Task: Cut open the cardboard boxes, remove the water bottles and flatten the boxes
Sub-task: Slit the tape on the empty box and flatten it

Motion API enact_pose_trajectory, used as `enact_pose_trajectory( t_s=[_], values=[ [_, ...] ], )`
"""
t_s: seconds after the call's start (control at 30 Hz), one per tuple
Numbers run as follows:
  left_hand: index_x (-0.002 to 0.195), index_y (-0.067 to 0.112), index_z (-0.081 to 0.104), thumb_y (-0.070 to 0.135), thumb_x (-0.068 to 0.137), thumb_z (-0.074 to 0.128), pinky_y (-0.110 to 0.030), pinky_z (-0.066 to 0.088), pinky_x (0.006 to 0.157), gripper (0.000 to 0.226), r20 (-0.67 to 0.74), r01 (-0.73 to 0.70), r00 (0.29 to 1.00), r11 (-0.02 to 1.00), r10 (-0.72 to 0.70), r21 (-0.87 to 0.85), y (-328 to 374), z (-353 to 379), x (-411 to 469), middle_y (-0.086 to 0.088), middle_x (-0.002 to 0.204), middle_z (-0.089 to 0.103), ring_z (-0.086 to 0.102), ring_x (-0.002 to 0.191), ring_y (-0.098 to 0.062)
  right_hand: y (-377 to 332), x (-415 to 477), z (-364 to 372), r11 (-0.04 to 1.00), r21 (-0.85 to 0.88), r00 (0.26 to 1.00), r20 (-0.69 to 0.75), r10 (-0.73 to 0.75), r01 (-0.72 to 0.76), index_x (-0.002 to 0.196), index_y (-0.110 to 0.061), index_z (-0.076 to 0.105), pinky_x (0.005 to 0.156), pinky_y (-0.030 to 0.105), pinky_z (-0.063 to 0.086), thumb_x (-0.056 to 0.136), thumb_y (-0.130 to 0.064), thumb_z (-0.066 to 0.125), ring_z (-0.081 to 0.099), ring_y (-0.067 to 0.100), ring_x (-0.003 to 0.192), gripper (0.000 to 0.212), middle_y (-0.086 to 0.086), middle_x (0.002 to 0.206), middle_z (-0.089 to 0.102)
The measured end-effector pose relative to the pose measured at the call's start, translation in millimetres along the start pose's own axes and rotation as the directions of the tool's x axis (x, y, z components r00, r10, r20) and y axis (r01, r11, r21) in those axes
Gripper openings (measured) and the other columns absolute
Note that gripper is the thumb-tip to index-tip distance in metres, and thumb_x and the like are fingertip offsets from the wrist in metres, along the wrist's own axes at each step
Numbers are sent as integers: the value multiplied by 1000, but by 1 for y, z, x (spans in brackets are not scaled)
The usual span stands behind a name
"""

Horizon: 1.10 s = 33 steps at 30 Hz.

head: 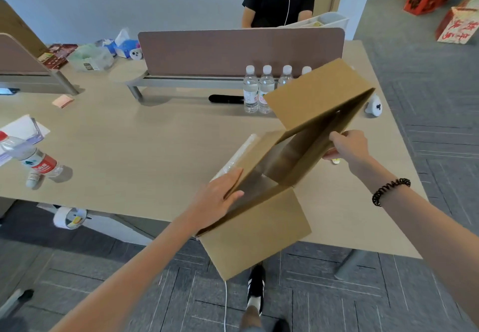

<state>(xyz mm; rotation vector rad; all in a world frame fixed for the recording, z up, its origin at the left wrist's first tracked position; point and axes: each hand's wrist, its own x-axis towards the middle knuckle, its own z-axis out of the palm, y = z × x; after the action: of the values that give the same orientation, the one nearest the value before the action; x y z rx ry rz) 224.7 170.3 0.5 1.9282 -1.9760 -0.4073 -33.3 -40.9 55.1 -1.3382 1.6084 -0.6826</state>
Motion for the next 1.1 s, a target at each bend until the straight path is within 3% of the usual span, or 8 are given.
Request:
enact_pose_trajectory(
  t_s=[0.1, 0.23, 0.37, 0.57, 0.73, 0.87, 0.97, 1.1],
  values=[
    [157, 24, 14, 59, 101, 21, -33, 37, 109, 66, 9, -68, 998, 995, 68, 74, 7, 8, -12, 3, 161, 27, 30, 145, -14, -1, -3, -9, 993, 110, 998, 46, 31, -36, 102, 7, 58, 88, 51, 55, 85, -12, 52, 73, 35, 68, 26, 19, 85, 72],
    [157, 22, 6, 61, 100, 10, -31, 22, 119, 69, 33, -146, 989, 978, 142, 151, 11, 18, -21, 2, 165, 9, 8, 151, -11, -3, -13, -23, 984, 175, 994, 109, 20, -39, 114, 5, 57, 85, 49, 57, 86, -9, 55, 73, 32, 69, 30, 18, 106, 68],
    [154, 16, 27, 52, 104, 19, -28, 49, 92, 62, -38, -170, 984, 978, 176, 124, 16, 11, -26, -1, 149, 45, 45, 129, -10, -6, -31, -38, 968, 248, 982, 169, -88, 44, 111, 5, 58, 73, 39, 61, 88, 0, 51, 73, 33, 70, 25, 14, 97, 72],
    [130, 15, 53, 25, 104, 37, -23, 49, 68, 31, -275, -223, 933, 973, 232, 62, 29, -8, -11, 2, 123, 57, 61, 92, -13, -8, -49, -56, 967, 199, 949, 237, -207, 162, 107, 4, 60, 60, 28, 60, 90, 7, 49, 70, 25, 58, 20, 8, 85, 71],
    [119, 11, 59, 15, 102, 40, -13, 31, 67, 26, -408, -182, 896, 983, 176, 25, 46, -23, 12, 1, 117, 59, 49, 80, -3, 0, -51, -71, 961, 177, 922, 288, -257, 212, 113, 7, 60, 81, 53, 57, 91, 8, 52, 70, 34, 68, 24, 14, 89, 72],
    [118, 12, 59, 9, 102, 42, -18, 37, 68, 24, -442, -202, 880, 979, 173, -19, 56, -35, 32, 2, 118, 58, 53, 83, -6, -1, -56, -85, 954, 165, 893, 342, -293, 250, 116, 11, 59, 66, 36, 61, 92, 11, 50, 70, 33, 71, 26, 16, 90, 71],
    [119, 15, 59, 9, 103, 42, -28, 46, 73, 24, -458, -229, 868, 973, 192, -26, 62, -51, 52, 4, 118, 57, 58, 92, -13, -2, -58, -94, 947, 112, 866, 383, -321, 301, 115, 10, 61, 70, 41, 61, 92, 10, 52, 66, 47, 88, 25, 28, 100, 69],
    [120, 14, 61, 11, 104, 43, -32, 49, 82, 24, -483, -291, 843, 956, 234, -44, 75, -79, 86, 4, 121, 56, 57, 108, -14, -4, -65, -94, 924, -26, 832, 446, -330, 380, 111, 7, 64, 61, 34, 61, 91, 7, 54, 69, 37, 81, 22, 28, 102, 68]
  ],
)
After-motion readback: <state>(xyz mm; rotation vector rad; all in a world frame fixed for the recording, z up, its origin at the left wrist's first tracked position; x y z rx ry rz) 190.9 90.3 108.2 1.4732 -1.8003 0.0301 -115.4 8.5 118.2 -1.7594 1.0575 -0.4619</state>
